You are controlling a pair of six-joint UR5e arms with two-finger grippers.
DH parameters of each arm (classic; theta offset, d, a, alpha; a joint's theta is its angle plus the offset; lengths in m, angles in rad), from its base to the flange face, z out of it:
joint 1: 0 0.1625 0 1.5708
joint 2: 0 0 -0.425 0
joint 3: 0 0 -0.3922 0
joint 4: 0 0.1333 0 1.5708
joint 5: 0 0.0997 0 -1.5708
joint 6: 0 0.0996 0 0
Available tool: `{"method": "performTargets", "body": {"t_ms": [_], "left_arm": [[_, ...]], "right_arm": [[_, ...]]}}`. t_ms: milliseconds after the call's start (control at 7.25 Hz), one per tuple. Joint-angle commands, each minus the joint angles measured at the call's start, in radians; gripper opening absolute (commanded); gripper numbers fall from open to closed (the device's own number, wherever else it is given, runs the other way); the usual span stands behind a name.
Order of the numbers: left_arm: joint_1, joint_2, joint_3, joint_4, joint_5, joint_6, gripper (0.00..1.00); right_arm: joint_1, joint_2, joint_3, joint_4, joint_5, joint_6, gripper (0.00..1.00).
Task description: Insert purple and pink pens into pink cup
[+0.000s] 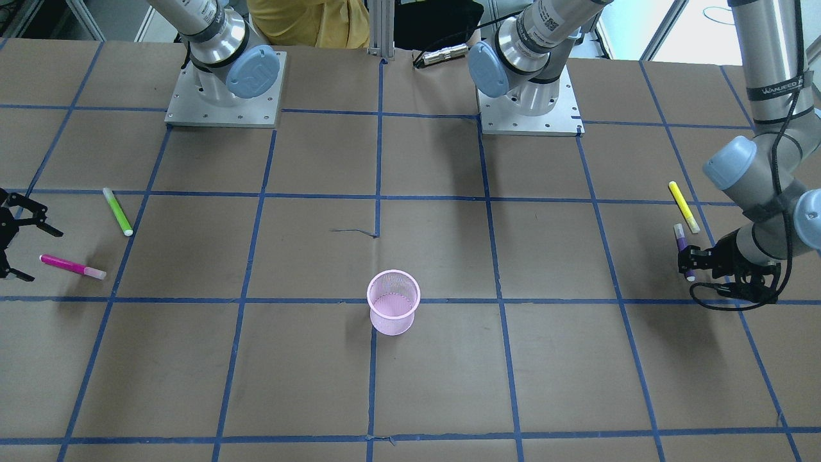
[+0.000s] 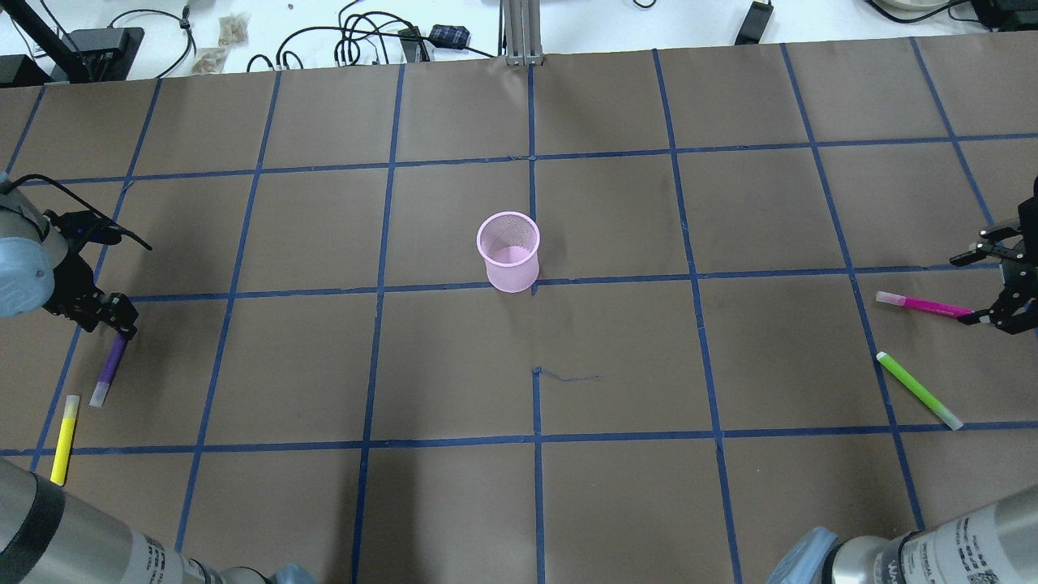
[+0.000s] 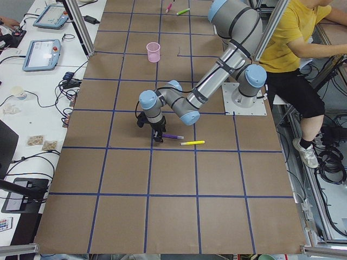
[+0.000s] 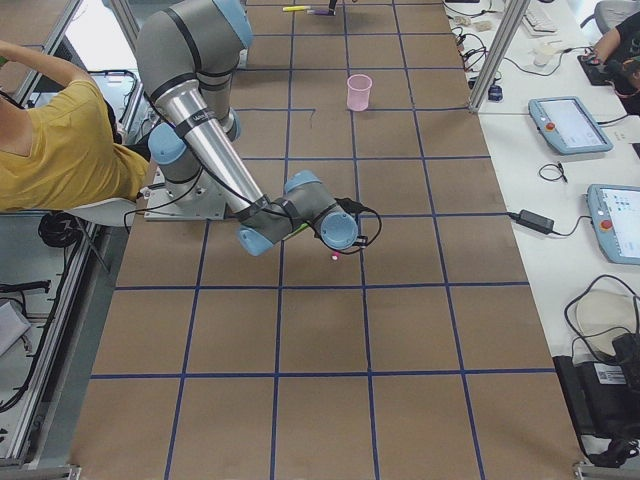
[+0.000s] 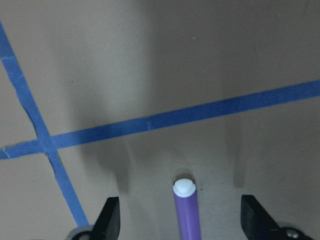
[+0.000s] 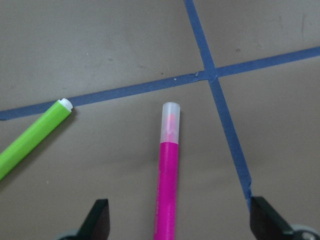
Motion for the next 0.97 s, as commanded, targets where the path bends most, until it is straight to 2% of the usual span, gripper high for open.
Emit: {"method": "performTargets", "body": {"t_ms": [0,138,276,414,552,828], "left_arm": [[-0.003,0.0,-0.004,0.0,-0.004,-0.038,0.55],[-0.003,0.001,-0.005,0.0,-0.005,-0.043,0.51],[-0.003,-0.001,-0.005,0.0,-0.008,-0.045,0.45],[-0.003,-0.003,-0.005,0.0,-0.01,-0.072,0.33],[-0.005,-0.006,-0.008,0.0,-0.013,-0.08,0.27],[-0.009,0.002,-0.011,0.003,-0.015,-0.106,0.11]], "right_arm": [[-0.043,0.056,-0.006,-0.007,0.042,-0.136,0.93],[-0.043,0.063,-0.005,-0.006,0.046,-0.138,0.92],[-0.043,0.063,-0.002,-0.007,0.045,-0.139,0.82],[-0.044,0.063,-0.002,-0.006,0.045,-0.141,0.74],[-0.044,0.063,-0.002,-0.006,0.045,-0.152,0.61],[-0.044,0.064,0.0,-0.007,0.045,-0.164,0.56]]}}
